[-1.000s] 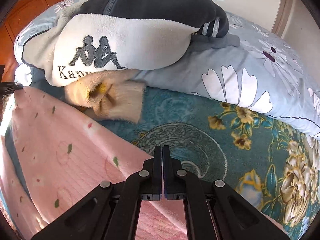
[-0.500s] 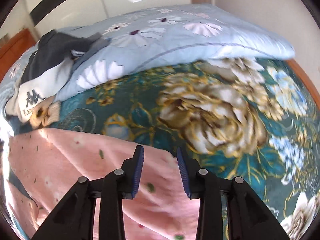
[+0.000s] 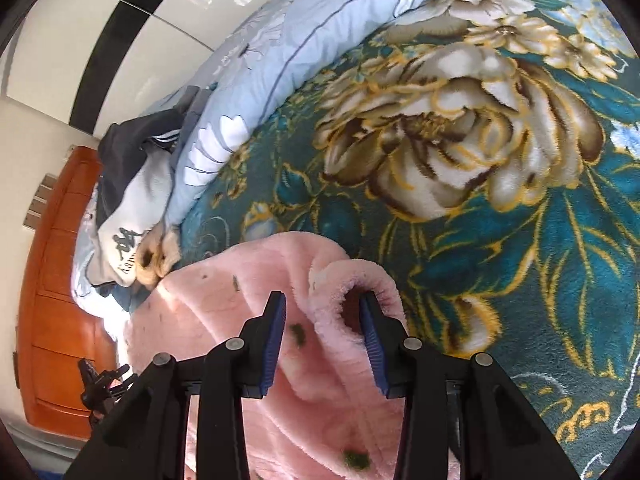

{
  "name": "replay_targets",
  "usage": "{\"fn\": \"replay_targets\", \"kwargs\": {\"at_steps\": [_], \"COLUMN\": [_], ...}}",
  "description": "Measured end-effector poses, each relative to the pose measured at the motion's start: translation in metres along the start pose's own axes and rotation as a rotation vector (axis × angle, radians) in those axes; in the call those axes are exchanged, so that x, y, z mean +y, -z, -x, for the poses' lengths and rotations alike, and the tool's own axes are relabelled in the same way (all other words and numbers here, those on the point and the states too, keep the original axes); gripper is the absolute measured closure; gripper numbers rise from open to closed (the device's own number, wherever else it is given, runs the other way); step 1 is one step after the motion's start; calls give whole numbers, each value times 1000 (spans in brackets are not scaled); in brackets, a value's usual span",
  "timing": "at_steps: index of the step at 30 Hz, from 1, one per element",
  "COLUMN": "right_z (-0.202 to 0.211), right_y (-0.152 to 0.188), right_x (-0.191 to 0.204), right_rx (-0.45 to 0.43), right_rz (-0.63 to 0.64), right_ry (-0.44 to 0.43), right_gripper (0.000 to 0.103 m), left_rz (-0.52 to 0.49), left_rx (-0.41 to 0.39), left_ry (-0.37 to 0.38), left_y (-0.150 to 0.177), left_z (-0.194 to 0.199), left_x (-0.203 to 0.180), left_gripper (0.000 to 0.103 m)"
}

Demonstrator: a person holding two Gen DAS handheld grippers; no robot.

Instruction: Fold clothes

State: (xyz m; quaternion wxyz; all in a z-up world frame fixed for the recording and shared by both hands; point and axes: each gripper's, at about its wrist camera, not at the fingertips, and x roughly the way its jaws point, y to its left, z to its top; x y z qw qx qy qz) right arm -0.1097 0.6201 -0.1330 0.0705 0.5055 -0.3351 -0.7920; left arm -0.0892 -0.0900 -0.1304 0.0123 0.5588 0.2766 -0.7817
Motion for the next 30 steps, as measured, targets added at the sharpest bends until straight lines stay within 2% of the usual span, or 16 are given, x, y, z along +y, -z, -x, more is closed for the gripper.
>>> {"fn": "replay_targets", "kwargs": {"at_steps": [4,6,7,11,13,15,18,21,22,25,27,28,29,30], "right_z": [-7,-4,-2,20,20,10,5,20,27,57,79,89,97,103], "right_y": [-6,-7,-8,-14,-16,-16,-15,-12,-10,4,20,32,46,60], "right_x": [-15,-17,-16,-21,-28,-29,-30,-26,-20,0,14,20,26,29], "right_rx": [-27,-56,-70,-202,-223,-210,-197,-197,-199,-220,-240,-247,-248,-246], "right_rz": [-91,-109,-108,-108,-142,-146,-172,-195,-185,-129,-96,-85,-74,-64], "right_ry": [-48,-34,-15,50,52,102,83,69,80,131,129,136,144,157], "right_gripper": [63,73,93,94,94,94,93,91,87,84,76,66,62,62], "left_rz": [-63,-95,-103,-130,-127,-124,-119,-114,-112,-107,-104,-103,-102,-101], "left_rx": [31,46,49,47,51,56,62,69,71,78,79,76,71,67], "left_ry": [13,19,24,26,36,46,60,75,80,95,110,118,124,131], "left_y": [4,6,6,5,8,10,14,18,19,23,26,28,29,30], "left_z": [-15,-23,-25,-24,-20,-16,-10,-4,-2,4,11,15,19,24], "left_x": [-26,-39,-42,-51,-49,-47,-44,-40,-39,-36,-33,-30,-26,-22], "left_gripper": [33,33,33,33,33,33,33,33,33,33,33,33,33,33]}}
